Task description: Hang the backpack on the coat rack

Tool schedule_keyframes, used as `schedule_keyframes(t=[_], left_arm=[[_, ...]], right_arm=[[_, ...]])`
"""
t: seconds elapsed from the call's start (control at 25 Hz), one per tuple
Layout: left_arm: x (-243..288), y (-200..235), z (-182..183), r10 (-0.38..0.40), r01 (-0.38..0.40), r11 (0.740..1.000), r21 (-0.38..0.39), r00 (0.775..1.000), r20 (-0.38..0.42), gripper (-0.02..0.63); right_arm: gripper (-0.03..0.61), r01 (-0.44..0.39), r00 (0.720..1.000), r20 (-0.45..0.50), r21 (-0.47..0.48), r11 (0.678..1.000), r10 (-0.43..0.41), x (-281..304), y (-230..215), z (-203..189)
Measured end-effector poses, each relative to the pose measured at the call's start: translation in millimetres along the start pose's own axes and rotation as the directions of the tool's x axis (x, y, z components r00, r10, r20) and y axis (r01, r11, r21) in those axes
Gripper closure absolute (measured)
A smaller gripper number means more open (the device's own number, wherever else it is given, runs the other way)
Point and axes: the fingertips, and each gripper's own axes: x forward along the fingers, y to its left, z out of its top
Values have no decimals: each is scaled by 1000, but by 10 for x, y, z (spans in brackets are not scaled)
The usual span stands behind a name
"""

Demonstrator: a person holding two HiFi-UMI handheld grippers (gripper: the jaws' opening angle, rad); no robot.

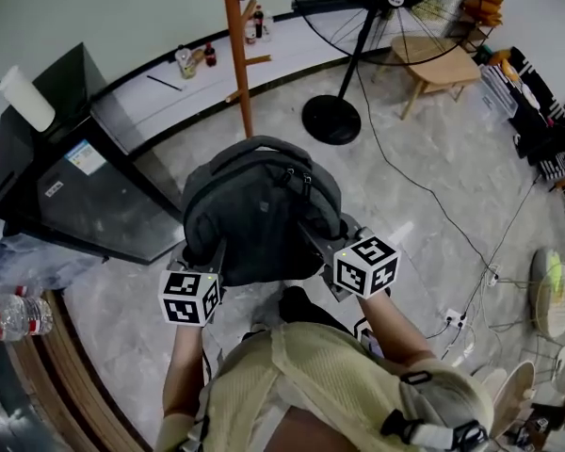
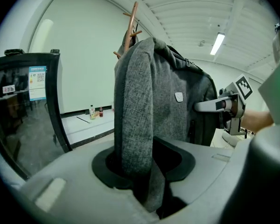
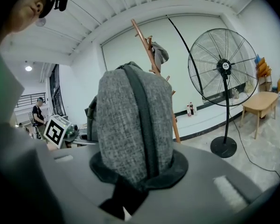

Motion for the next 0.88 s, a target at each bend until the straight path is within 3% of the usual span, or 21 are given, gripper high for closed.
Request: schedule_keyframes(t=[0.44,0.88], left_arm=[[846,8,355,31,-30,999,14,999,-40,476],[1523,85,580,83,-86,996,-34,992,-91,477]], right_arm=[[477,-35,999,-26,7,999,35,369,-873,319],[477,-69,995,-71,12,998,69,757,-1556,527]])
